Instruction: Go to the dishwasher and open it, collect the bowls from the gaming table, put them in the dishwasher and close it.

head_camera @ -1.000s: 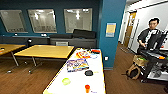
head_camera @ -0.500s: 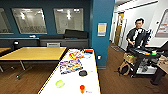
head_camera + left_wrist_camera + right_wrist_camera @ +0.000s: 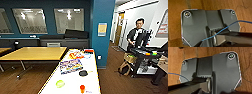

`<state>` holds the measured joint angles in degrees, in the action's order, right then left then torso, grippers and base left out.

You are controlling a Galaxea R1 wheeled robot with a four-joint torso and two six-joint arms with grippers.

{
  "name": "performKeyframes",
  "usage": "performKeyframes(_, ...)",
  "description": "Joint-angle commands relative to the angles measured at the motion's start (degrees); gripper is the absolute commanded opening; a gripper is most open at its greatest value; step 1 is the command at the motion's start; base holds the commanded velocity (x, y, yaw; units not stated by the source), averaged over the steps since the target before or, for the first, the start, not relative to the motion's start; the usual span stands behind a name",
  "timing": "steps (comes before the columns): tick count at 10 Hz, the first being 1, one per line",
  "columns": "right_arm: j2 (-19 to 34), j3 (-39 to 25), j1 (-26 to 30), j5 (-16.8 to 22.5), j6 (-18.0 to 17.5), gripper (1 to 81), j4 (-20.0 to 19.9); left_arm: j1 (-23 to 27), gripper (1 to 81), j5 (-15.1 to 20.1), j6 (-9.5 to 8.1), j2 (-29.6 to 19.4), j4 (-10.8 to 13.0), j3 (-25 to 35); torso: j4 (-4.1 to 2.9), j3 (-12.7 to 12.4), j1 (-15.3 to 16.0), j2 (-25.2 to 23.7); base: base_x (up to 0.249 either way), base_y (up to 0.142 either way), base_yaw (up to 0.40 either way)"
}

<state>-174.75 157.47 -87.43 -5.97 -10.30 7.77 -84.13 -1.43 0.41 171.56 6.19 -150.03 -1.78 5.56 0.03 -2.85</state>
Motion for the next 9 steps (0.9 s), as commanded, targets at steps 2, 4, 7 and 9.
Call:
performKeyframes(2, -0.1, -0.1, 2.7, 2.9, 0.1, 81.1, 0.4, 3.0, 81.1, 2.9, 0.38, -0.1, -0.2, 0.4, 0.00, 0.0, 0.0, 0.0, 0.000, 0.000, 0.000)
performKeyframes(4, 0.0, 0.0, 2.6, 2.9, 0.1, 81.1, 0.4, 3.0, 81.1, 3.0, 0.29, -0.1, -0.2, 0.4, 0.00, 0.0, 0.0, 0.0, 0.000, 0.000, 0.000)
performKeyframes(7, 0.0, -0.1, 2.5, 2.8, 0.1, 81.1, 0.4, 3.0, 81.1, 3.0, 0.11, -0.2, -0.2, 0.4, 0.00, 0.0, 0.0, 0.0, 0.000, 0.092, 0.000)
performKeyframes(9, 0.0, -0.1, 2.5, 2.9, 0.1, 81.1, 0.4, 3.0, 81.1, 3.0, 0.02, -0.2, -0.2, 0.4, 0.00, 0.0, 0.0, 0.0, 0.000, 0.100, 0.000)
